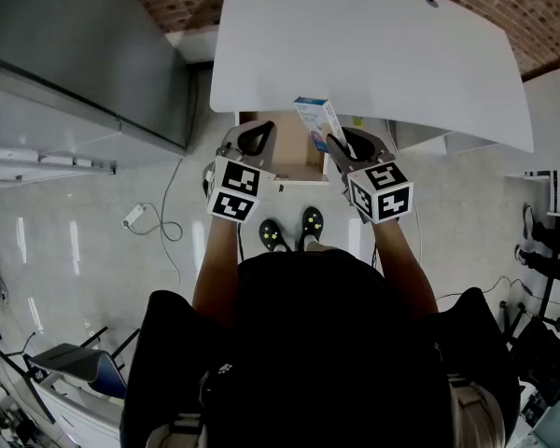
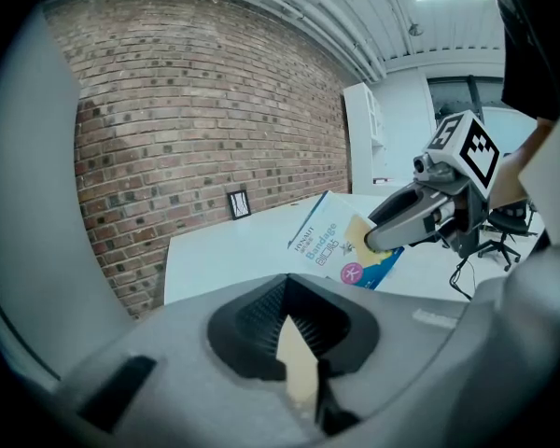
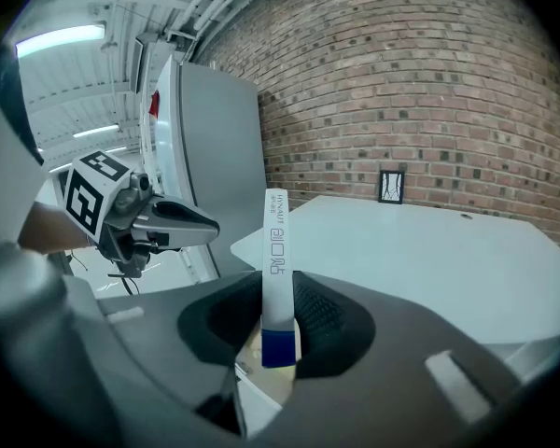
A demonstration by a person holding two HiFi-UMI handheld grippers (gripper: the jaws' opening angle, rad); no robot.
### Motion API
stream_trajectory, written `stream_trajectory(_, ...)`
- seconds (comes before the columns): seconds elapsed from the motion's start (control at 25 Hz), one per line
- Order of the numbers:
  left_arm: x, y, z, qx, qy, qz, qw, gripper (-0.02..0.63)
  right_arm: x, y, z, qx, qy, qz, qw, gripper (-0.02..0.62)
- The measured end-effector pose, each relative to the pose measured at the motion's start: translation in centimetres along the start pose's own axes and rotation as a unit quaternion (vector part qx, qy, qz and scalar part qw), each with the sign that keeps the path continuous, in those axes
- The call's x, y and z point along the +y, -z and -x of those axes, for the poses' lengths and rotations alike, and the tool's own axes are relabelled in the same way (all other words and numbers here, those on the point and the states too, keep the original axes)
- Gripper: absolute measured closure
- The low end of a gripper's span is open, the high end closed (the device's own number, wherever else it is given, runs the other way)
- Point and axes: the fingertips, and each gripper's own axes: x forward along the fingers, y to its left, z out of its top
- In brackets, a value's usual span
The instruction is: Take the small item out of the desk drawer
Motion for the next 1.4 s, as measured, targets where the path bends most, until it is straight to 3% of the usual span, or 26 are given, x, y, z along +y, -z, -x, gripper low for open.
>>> stream_trajectory(0.96,-0.6,-4.1,-0.5,-0.033,0.007,-0.031,0.9990,0.607,-2.3,-3.4,2.6,-0.047,0.012,-0.007,0.999,0.489)
stream_trajectory(1.4,-0.6,-4.1,-0.4,-0.030,0.005,-0.029,0.9991,0.607,-2.3,-3.3,2.5,-0.048,0.008,-0.012,0.999,0.489)
